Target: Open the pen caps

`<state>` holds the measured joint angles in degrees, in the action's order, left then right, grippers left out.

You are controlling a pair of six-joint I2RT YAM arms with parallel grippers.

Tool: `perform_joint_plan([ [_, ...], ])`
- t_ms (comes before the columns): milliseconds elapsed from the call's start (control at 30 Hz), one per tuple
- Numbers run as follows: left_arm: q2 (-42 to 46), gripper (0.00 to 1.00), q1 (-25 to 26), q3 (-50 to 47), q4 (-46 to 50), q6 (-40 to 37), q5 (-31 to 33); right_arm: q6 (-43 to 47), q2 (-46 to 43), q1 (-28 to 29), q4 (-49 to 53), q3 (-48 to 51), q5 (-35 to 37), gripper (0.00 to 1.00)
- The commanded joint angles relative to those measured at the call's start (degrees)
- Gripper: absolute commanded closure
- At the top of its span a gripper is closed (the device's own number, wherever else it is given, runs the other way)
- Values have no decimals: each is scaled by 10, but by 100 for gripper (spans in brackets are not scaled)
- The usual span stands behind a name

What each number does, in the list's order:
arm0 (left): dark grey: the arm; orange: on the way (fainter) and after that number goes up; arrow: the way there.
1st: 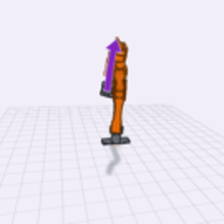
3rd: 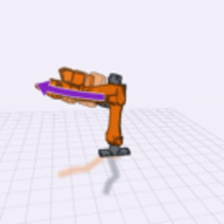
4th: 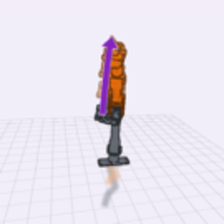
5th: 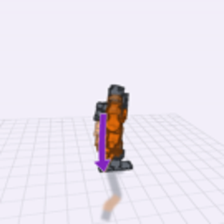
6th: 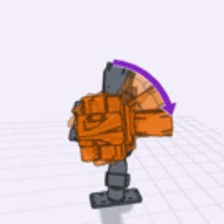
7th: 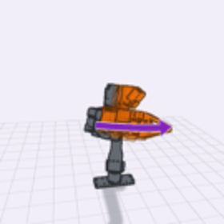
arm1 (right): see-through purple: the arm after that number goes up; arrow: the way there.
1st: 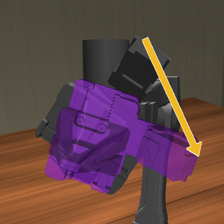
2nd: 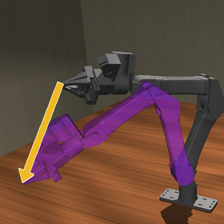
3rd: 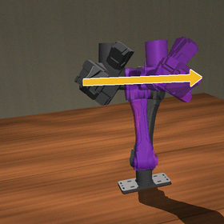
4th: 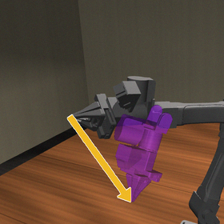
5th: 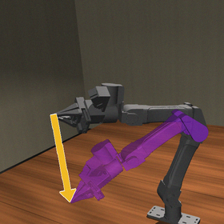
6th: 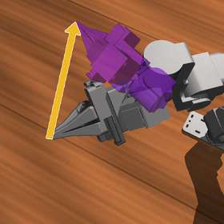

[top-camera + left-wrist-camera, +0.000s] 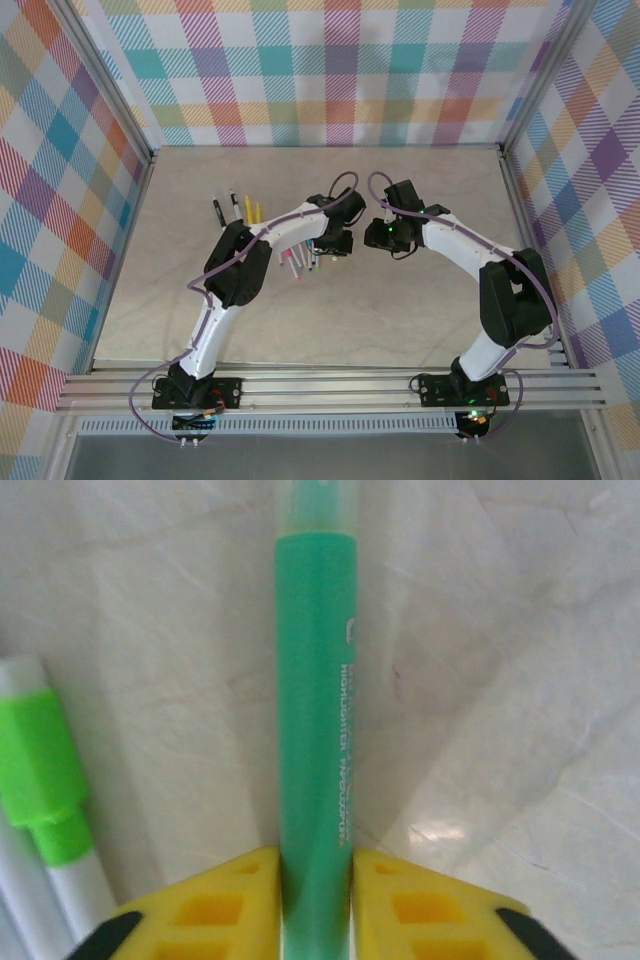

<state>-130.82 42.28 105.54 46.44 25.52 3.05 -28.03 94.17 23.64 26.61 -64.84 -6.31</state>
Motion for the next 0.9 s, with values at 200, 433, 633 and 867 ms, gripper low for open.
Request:
perform_joint_plan([
  [200,-68,71,17,71,103,-10,-13,-9,6,-4,1,-13,-5,66],
  [433,-101,73,17,98,105,0,-12,-8,4,-8,2,-11,-5,67],
  [633,-77,95,16,52,82,-6,-27,-10,1,-15,-5,-1,-5,67],
  [867,42,100,17,-79,-5,-33,-110,-25,-7,-29,-18,13,-25,67],
])
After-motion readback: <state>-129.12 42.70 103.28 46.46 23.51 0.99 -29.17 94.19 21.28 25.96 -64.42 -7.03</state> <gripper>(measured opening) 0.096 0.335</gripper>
